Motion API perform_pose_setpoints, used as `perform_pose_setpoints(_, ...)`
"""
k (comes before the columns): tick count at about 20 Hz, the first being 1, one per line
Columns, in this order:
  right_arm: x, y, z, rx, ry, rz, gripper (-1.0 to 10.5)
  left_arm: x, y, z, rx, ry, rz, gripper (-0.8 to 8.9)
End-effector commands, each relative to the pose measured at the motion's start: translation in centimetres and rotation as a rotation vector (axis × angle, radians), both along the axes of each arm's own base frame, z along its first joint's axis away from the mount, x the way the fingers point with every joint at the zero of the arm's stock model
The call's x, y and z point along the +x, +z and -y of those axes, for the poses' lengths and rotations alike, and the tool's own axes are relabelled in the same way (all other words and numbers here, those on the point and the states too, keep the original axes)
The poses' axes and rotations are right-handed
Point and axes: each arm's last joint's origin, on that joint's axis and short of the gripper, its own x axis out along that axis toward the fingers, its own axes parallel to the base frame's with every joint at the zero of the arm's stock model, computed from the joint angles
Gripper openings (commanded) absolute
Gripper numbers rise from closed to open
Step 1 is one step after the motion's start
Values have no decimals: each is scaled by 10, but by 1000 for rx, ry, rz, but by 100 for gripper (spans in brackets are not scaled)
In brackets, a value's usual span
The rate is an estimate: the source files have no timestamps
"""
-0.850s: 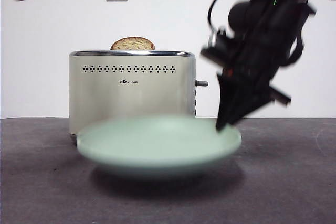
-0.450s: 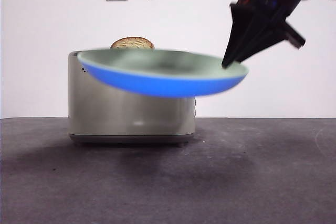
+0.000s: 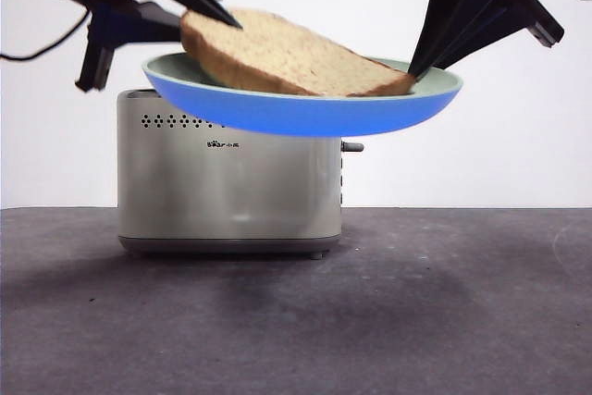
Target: Take the bread from the toaster,put the bread on the plate,put the plate on the table
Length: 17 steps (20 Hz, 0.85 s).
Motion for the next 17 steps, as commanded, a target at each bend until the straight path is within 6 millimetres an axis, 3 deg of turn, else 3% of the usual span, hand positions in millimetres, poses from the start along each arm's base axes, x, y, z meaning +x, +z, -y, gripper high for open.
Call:
perform_pose_setpoints(1,-1,-1,0,14,-7,-8,-12,-3,-10,3,129,40,10,-7)
perform_pose_setpoints(3,-1,-1,0,13,-7,-8,-12,-7,-11,8,171,40,7,31)
perform_pose_setpoints(6,-1,-1,0,11,-9,-5,-12,-7,-5,12,164,28,23,386)
perform_pose_setpoints(11,-1,-1,0,8,-10,-4,-12,-6,41,21,160,7,141,409)
perform_pose_setpoints(17,3,-1,6,-34,-58,15,-12,-23,110,24,471,49,391,409)
